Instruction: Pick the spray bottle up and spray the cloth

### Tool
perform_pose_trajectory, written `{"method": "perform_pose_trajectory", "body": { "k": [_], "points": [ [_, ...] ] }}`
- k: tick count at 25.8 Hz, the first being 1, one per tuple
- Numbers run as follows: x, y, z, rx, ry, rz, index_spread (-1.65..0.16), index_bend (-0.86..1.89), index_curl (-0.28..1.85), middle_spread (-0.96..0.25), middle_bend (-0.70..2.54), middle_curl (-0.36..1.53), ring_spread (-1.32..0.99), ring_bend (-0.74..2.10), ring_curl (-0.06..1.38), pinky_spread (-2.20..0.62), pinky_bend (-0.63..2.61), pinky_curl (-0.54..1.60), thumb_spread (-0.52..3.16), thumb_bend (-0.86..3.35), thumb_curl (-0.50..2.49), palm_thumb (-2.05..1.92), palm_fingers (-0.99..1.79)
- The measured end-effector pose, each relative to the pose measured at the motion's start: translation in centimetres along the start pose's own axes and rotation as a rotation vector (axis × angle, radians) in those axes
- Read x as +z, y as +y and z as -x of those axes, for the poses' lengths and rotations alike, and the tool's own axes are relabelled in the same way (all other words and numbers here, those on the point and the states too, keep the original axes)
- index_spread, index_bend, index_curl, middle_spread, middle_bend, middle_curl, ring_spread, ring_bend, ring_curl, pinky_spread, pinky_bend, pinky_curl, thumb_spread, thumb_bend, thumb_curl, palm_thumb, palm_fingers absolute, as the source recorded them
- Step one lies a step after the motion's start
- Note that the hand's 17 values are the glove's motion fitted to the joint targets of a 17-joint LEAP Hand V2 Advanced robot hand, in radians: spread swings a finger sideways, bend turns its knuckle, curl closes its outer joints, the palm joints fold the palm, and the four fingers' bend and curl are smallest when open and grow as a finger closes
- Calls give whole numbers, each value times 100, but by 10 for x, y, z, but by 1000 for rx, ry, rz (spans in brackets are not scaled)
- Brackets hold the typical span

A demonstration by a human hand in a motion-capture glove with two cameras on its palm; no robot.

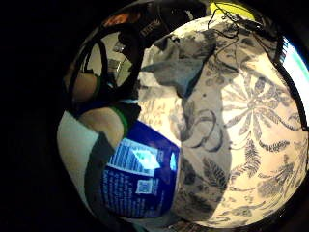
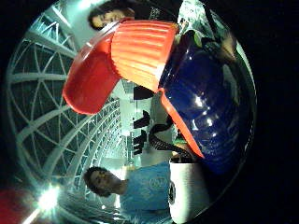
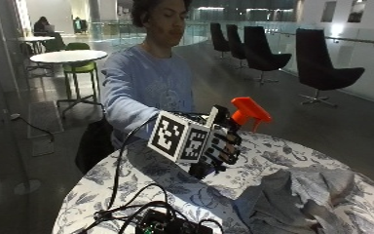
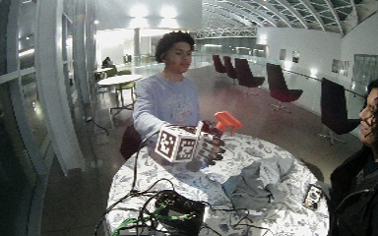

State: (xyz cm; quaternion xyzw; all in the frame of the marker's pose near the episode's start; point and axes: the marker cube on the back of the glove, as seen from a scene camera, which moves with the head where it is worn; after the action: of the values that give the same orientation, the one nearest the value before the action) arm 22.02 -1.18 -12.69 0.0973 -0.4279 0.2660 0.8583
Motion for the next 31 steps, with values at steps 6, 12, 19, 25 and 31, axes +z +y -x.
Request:
{"method": "perform_pose_trajectory", "body": {
  "k": [6,12,19,25,31],
  "points": [
    [13,-5,5,113,-4,79,-21,13,35,-5,32,42,0,53,38,26,20,32,90,-3,50,86,112],
    [18,-10,5,180,40,69,-19,12,35,-4,32,43,2,54,39,26,23,34,92,-3,51,84,115],
    [28,-15,7,208,50,113,-17,13,35,-4,34,45,4,57,40,25,25,35,93,-2,53,84,117],
    [34,-18,5,214,55,116,-16,14,36,-3,35,46,5,59,41,25,26,36,93,-2,54,85,118],
    [40,-17,5,204,57,122,-15,14,36,-3,35,46,5,60,41,24,27,36,92,-2,55,86,118]
  ]
}}
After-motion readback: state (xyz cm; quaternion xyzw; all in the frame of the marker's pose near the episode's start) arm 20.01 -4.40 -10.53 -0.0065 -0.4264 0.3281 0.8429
